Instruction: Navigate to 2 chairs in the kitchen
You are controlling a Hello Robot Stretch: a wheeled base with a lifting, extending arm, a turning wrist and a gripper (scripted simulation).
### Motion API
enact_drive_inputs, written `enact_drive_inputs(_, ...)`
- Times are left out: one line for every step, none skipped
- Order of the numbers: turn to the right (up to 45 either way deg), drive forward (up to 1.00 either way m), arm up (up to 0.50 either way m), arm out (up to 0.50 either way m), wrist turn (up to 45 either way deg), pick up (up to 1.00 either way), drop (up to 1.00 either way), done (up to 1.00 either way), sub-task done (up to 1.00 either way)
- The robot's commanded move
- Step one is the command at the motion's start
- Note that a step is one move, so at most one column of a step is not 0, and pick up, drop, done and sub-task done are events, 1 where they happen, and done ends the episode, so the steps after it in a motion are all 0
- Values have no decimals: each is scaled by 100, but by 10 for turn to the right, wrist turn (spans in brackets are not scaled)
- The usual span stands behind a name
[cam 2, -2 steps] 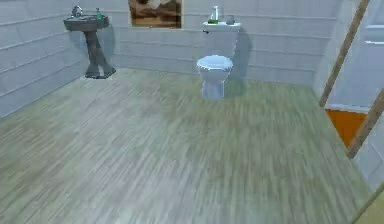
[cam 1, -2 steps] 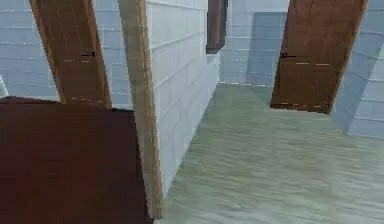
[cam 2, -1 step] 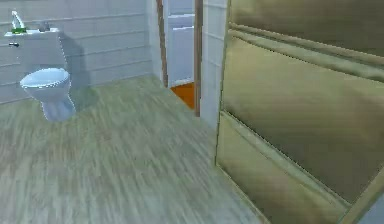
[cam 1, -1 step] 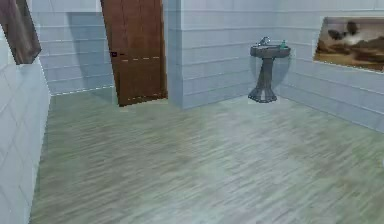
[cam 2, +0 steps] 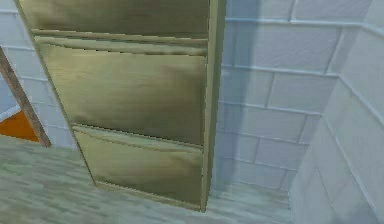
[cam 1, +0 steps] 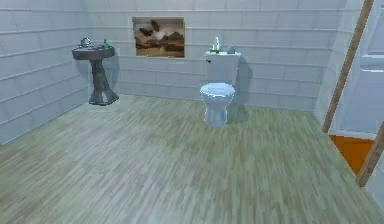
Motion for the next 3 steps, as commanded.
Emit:
enact_drive_inputs(120, 0, 0, 0, 0, 0, 0, 0, 0)
enact_drive_inputs(0, 10, 0, 0, 0, 0, 0, 0, 0)
enact_drive_inputs(-450, 0, 0, 0, 0, 0, 0, 0, 0)
